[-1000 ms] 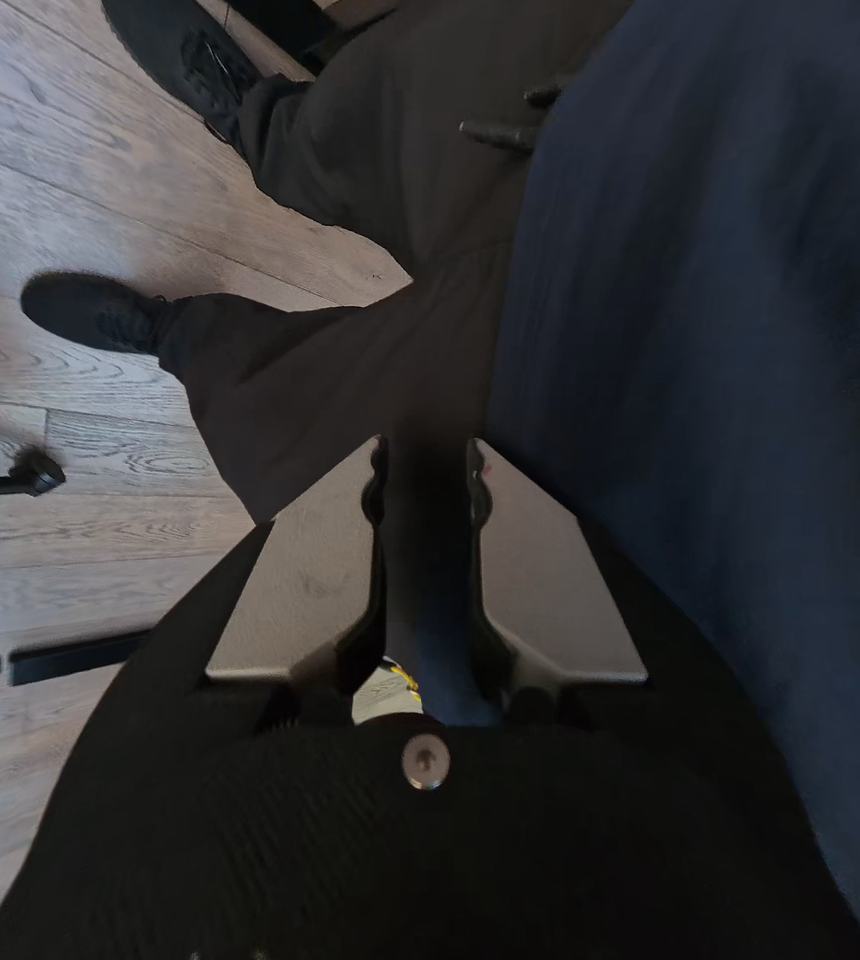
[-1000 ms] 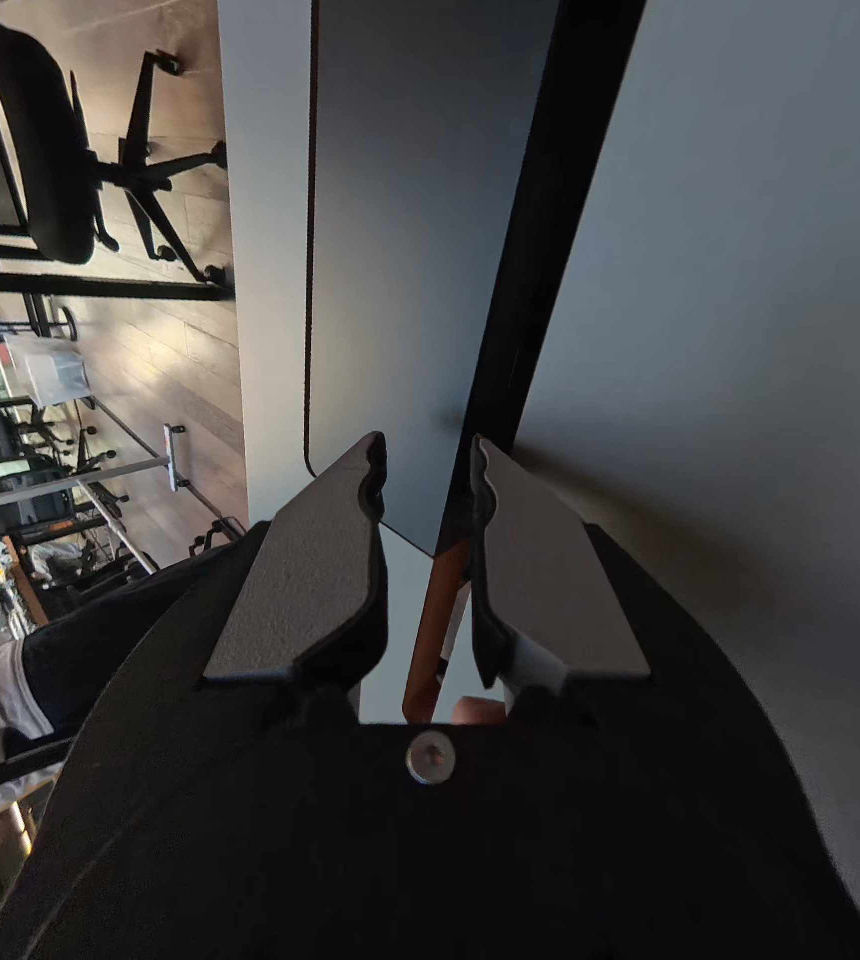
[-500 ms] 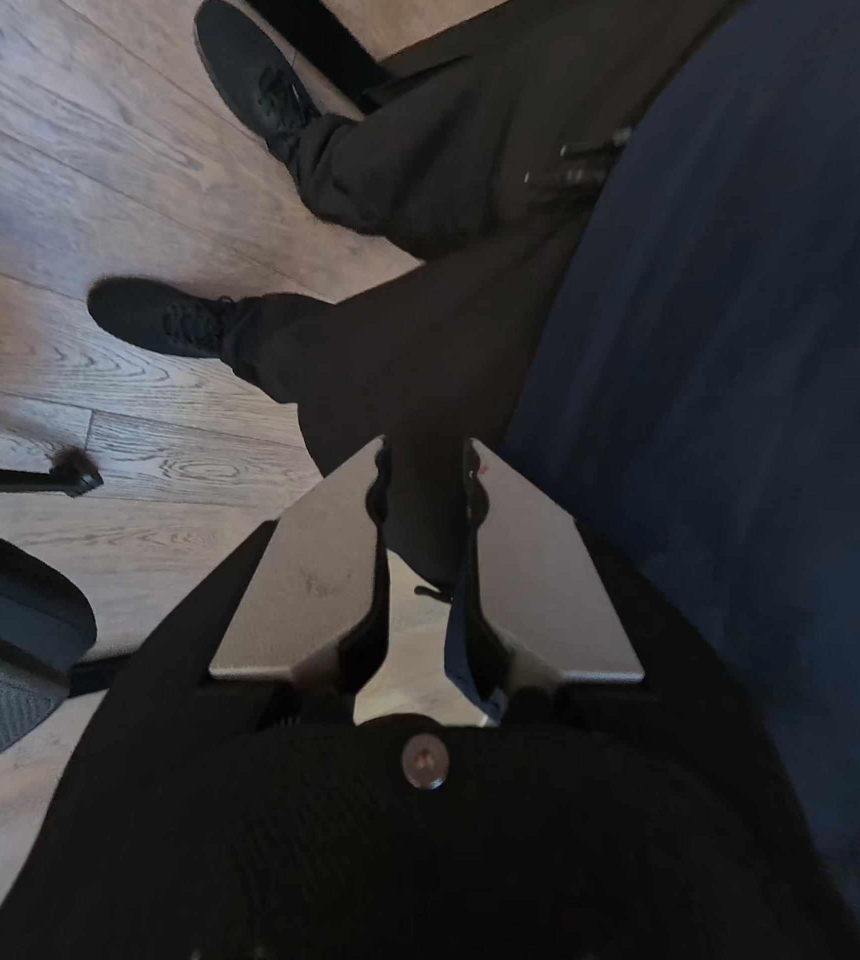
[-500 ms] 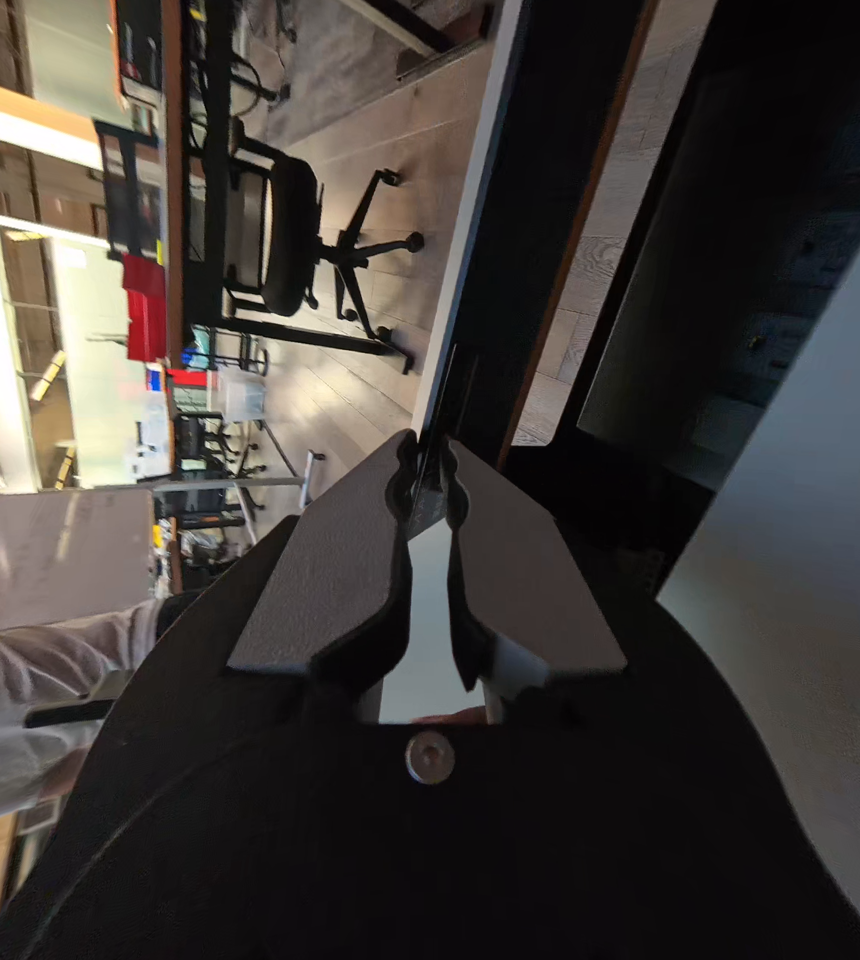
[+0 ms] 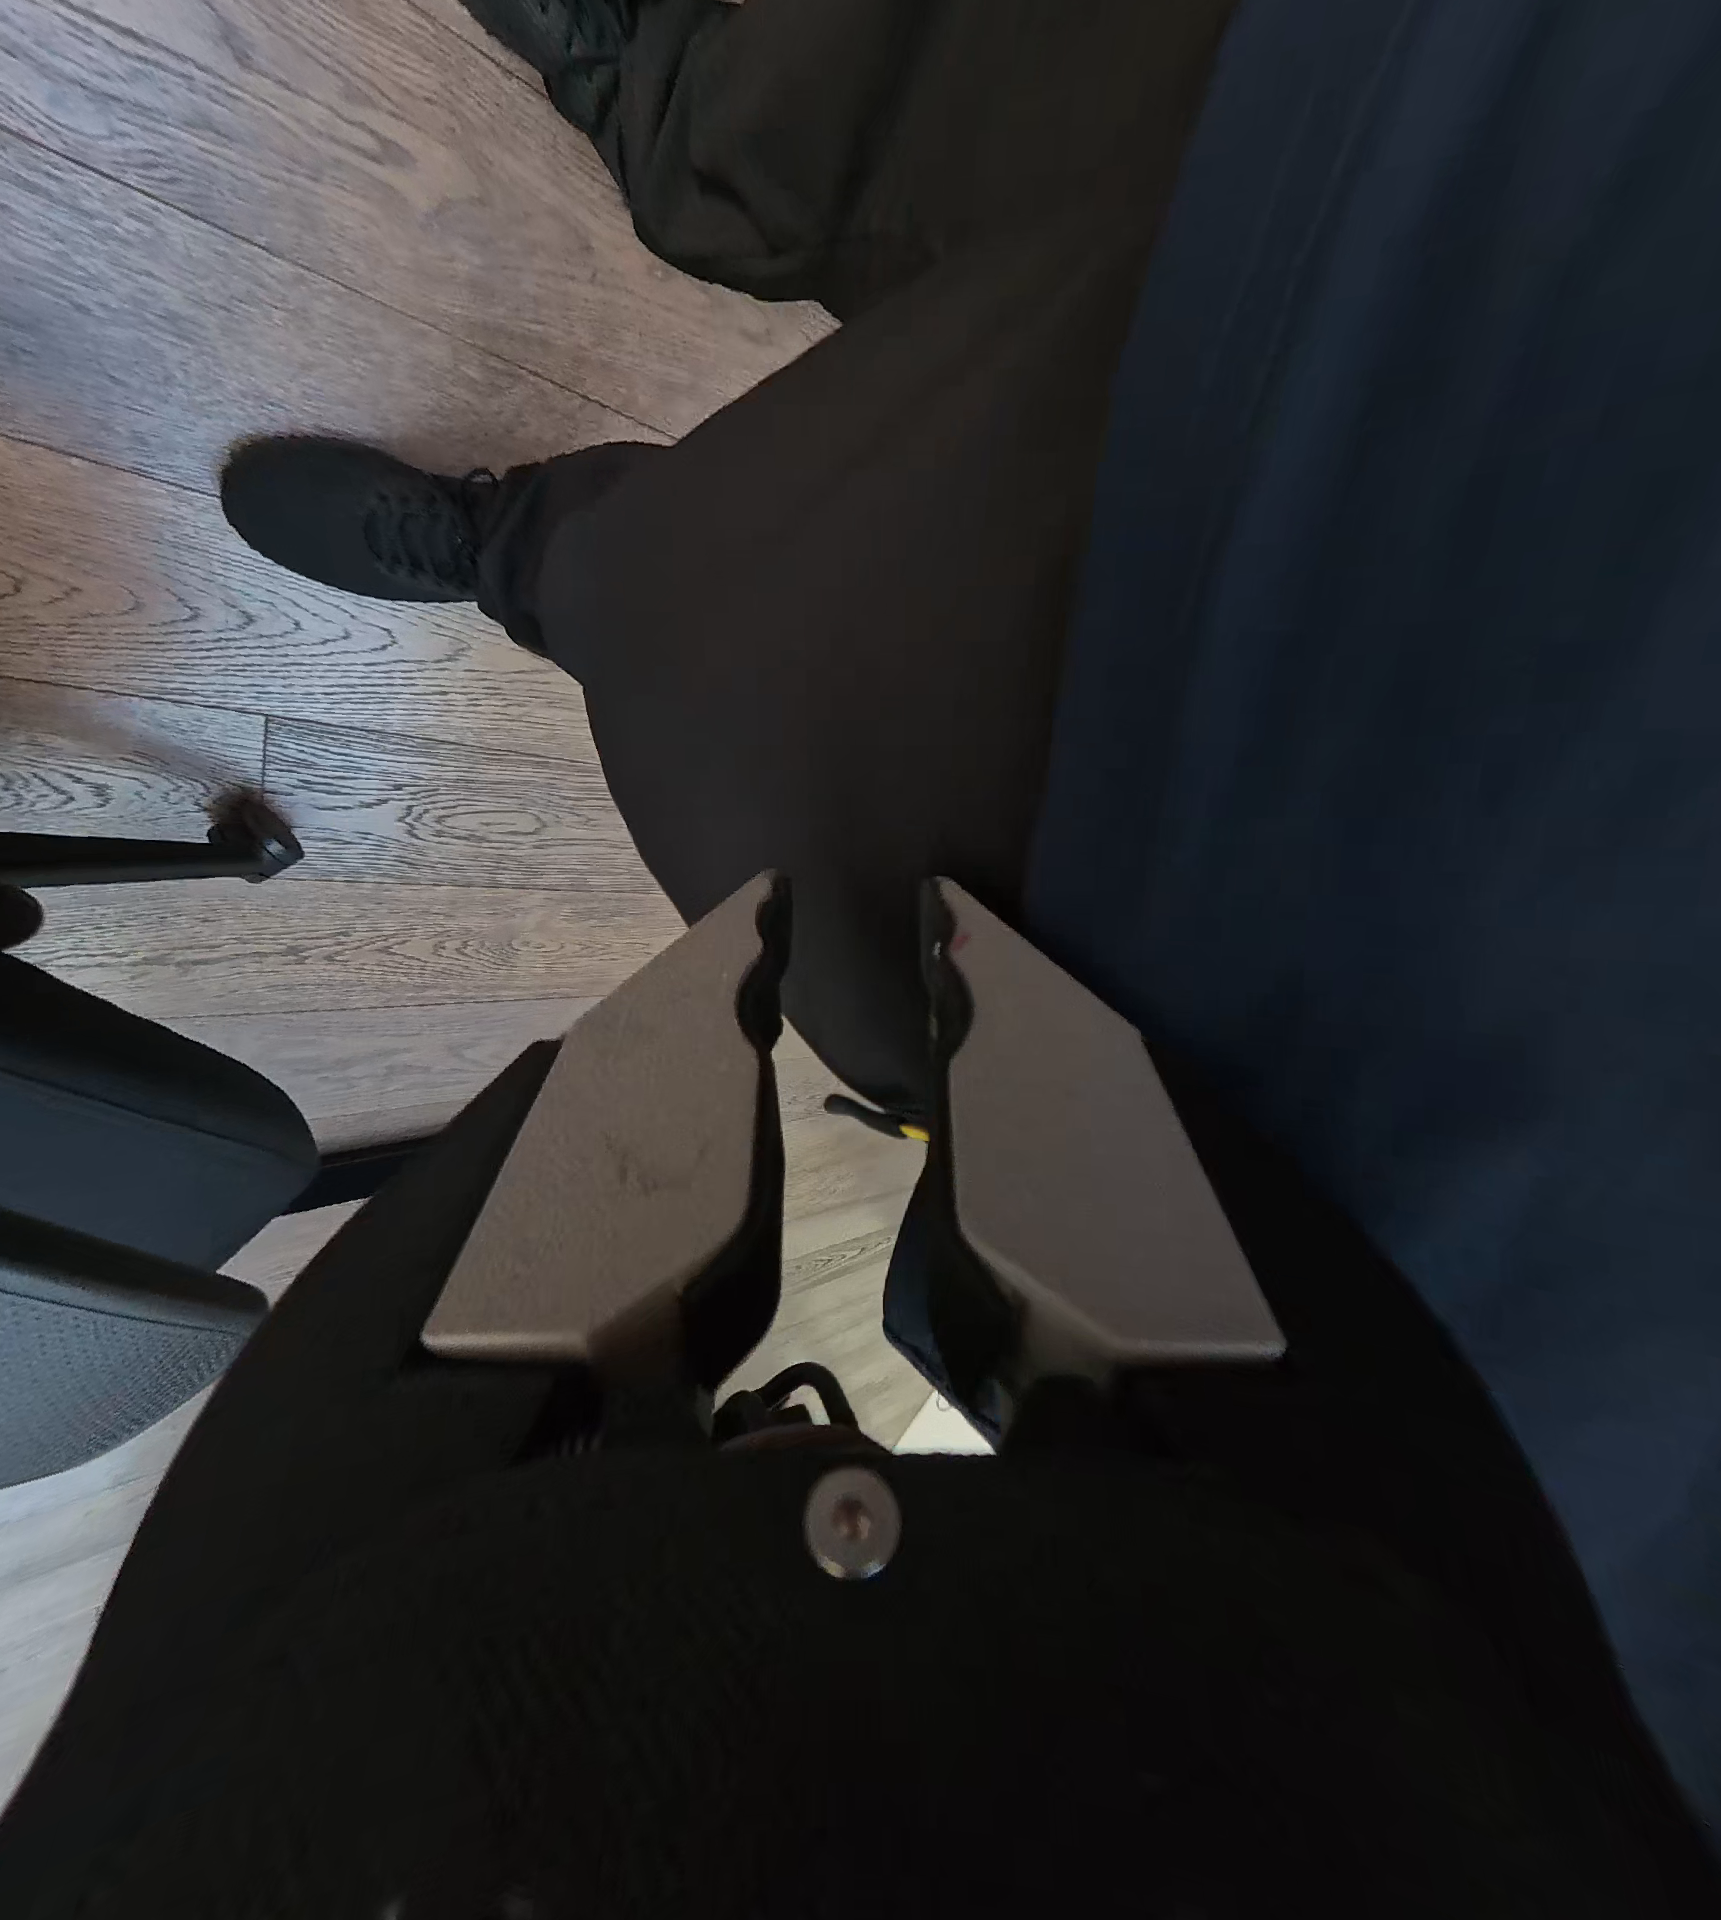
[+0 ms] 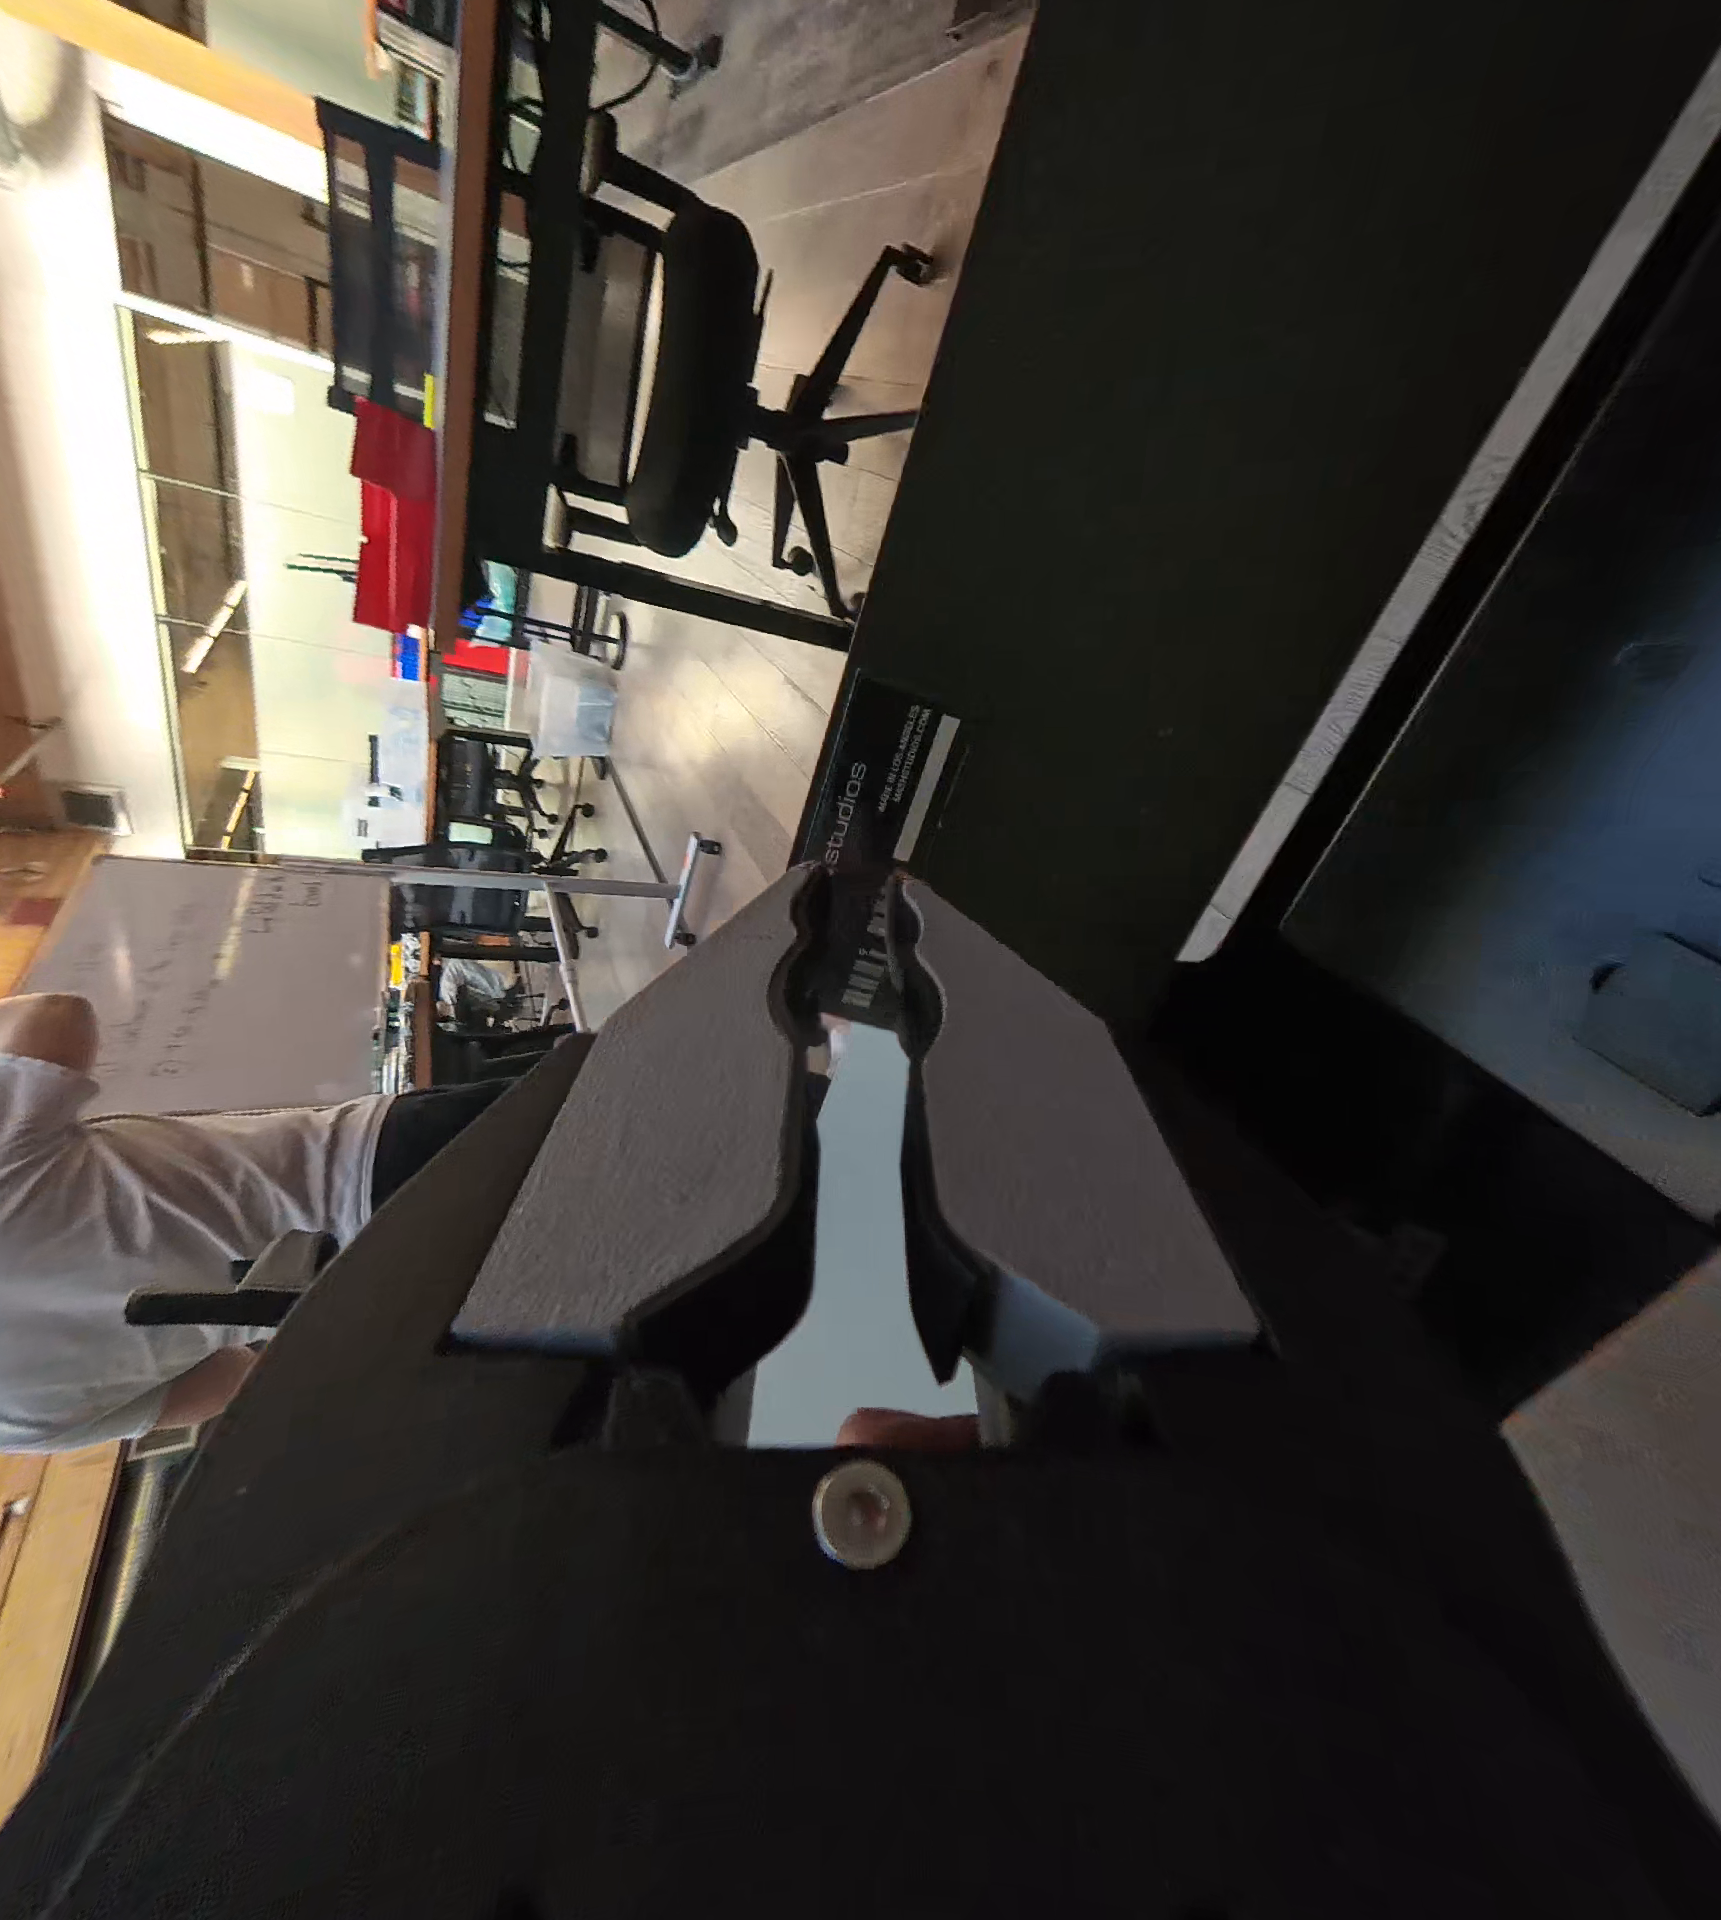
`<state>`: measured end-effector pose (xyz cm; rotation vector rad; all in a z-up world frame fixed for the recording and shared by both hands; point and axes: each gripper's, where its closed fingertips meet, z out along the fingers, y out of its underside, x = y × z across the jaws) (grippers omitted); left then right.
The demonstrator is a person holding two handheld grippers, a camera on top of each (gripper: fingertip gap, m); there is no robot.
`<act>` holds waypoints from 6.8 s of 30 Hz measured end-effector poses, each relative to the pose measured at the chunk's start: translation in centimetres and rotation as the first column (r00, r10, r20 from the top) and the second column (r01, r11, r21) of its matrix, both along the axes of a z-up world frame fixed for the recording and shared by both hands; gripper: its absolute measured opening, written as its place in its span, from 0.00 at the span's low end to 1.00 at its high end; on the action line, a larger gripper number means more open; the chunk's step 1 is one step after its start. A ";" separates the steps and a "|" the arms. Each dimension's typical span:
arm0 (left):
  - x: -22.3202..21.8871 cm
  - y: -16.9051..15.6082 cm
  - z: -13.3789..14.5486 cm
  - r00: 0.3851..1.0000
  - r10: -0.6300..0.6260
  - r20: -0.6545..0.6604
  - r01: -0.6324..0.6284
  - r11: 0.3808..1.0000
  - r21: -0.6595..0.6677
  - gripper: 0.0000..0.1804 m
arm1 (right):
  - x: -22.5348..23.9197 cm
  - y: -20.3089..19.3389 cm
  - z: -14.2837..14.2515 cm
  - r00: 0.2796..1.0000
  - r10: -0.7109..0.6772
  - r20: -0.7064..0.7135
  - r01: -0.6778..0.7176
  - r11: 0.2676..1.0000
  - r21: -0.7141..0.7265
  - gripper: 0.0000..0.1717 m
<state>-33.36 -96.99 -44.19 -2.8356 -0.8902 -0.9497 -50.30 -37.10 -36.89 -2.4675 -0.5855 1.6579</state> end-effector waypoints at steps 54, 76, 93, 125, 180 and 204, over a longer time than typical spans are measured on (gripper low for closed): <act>2.9 -2.3 -5.3 0.914 -0.387 -0.122 0.399 0.911 0.104 0.12 | 44.1 1.2 5.0 0.703 -0.556 0.444 0.023 0.642 0.766 0.15; 5.3 10.7 -0.6 0.908 -0.381 -0.175 0.386 0.922 -0.002 0.12 | 48.5 15.0 -3.7 0.741 -0.469 0.482 0.077 0.771 0.632 0.20; -16.8 55.5 7.4 0.788 -0.200 -0.582 0.360 0.917 0.171 0.29 | 49.6 13.1 -3.7 0.809 -0.409 0.422 0.064 0.775 0.629 0.23; 6.3 38.1 5.5 0.645 -0.665 -0.377 0.762 0.524 0.379 0.23 | 60.5 -5.7 -0.9 0.668 -0.560 0.490 0.226 0.780 0.583 0.18; 53.8 57.6 3.8 0.589 -0.716 -0.376 0.779 0.380 0.498 0.19 | 99.3 -8.5 -5.2 0.689 -0.164 0.706 -0.057 0.959 0.278 0.20; 55.5 57.8 3.0 0.753 -0.494 -0.434 0.575 0.815 0.070 0.19 | 99.6 12.0 -9.1 0.846 0.241 0.476 -0.444 0.813 0.376 0.23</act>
